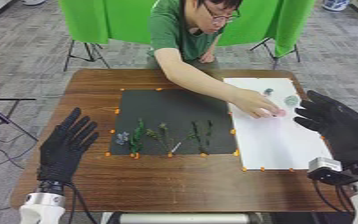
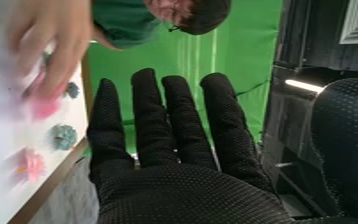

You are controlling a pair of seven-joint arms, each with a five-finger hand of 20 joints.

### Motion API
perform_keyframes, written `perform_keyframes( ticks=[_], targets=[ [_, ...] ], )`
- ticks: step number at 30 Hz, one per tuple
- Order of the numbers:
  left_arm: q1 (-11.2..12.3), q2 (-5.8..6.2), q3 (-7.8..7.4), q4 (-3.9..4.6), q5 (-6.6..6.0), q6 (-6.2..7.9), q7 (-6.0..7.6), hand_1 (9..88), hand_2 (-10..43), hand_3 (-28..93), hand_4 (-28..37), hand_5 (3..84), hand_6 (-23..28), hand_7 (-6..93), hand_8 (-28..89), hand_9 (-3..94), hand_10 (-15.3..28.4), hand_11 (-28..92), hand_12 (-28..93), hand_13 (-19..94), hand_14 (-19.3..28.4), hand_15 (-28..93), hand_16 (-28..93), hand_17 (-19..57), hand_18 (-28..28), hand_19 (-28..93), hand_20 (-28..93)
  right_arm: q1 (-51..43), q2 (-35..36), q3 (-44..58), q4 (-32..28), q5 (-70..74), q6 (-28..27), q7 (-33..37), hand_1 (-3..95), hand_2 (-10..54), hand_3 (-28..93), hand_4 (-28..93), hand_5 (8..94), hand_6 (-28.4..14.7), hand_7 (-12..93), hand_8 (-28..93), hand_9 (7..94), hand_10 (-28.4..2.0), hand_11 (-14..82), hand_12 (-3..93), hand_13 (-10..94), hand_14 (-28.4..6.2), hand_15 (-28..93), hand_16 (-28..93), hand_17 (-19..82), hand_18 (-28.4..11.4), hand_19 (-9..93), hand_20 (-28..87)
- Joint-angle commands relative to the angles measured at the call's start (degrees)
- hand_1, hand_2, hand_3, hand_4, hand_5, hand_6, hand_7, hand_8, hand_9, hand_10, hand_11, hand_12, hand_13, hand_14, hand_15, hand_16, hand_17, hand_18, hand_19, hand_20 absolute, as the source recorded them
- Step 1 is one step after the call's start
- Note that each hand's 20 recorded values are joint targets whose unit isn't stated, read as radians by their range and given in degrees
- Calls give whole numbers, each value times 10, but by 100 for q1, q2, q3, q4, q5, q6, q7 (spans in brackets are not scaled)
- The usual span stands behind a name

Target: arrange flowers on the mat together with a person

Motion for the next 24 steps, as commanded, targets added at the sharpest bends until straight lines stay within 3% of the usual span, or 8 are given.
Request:
perform_keyframes(
  ticks=[1, 3, 8, 11, 16, 18, 22, 24],
  targets=[
    [-67, -11, 18, 73, 44, -75, -152, 250, -8, 707, -278, 306, 20, 155, -88, 254, 113, 158, 151, 223, 131, 181, 27, -93, 212, 418, 77, -60, -135, 78, 17, -63, -191, 2, 144, 27, 834, -246, 397, -48, 153, -97, 384, -154, 108, 223, 327, -137, 194, 270, 58, -225, 438, 271],
    [15, -49, 42, 66, -17, 22, -137, 250, -7, 706, -278, 306, 20, 155, -88, 253, 113, 156, 151, 223, 130, 181, 27, -93, 213, 418, 77, -96, -191, 80, 14, -88, -339, 74, 144, 29, 835, -247, 397, -48, 153, -98, 384, -154, 110, 224, 327, -137, 198, 269, 58, -225, 439, 271],
    [-85, -35, 71, 123, 14, -97, -133, 250, -7, 707, -277, 307, 20, 154, -88, 252, 112, 155, 152, 223, 131, 181, 27, -93, 213, 419, 77, 124, 420, -453, 44, -126, 430, 59, 144, 32, 836, -246, 396, -48, 153, -98, 384, -154, 110, 224, 327, -138, 203, 264, 58, -226, 440, 270],
    [-59, 10, 36, 87, 53, -97, -147, 250, -7, 706, -277, 306, 20, 154, -88, 253, 112, 155, 152, 223, 130, 181, 27, -93, 213, 418, 77, 210, 485, -575, 81, -156, 434, 131, 145, 33, 836, -246, 395, -48, 153, -97, 384, -154, 109, 223, 327, -139, 205, 261, 58, -226, 441, 270],
    [81, -76, 27, 69, -16, -53, -192, 250, -6, 705, -278, 307, 21, 152, -87, 253, 112, 154, 152, 224, 130, 180, 27, -93, 212, 418, 77, 279, 674, -798, 68, -443, 541, 290, 145, 35, 836, -246, 385, -46, 151, -97, 380, -155, 106, 223, 323, -138, 203, 258, 58, -226, 441, 270],
    [53, -46, -14, 68, 11, -81, -250, 250, -6, 706, -277, 307, 20, 152, -87, 253, 112, 153, 152, 224, 130, 180, 27, -93, 212, 418, 77, 286, 702, -783, 67, -415, 565, 283, 144, 37, 835, -245, 383, -46, 151, -96, 379, -155, 106, 224, 323, -139, 202, 258, 57, -226, 441, 270],
    [160, 92, -128, 7, 12, -51, -166, 249, -6, 707, -276, 306, 20, 152, -86, 252, 112, 154, 154, 223, 130, 179, 28, -93, 212, 417, 77, 411, 715, -877, 94, -415, 537, 247, 144, 38, 833, -246, 383, -46, 149, -95, 380, -155, 105, 224, 325, -140, 203, 259, 58, -226, 441, 270],
    [238, 83, -196, -14, 16, -9, -124, 248, -7, 708, -276, 306, 20, 152, -86, 251, 111, 152, 153, 222, 131, 178, 28, -93, 211, 416, 77, 426, 714, -938, 107, -411, 554, 332, 143, 40, 831, -246, 383, -47, 149, -95, 380, -155, 106, 225, 326, -139, 205, 260, 58, -226, 441, 270]
  ],
)
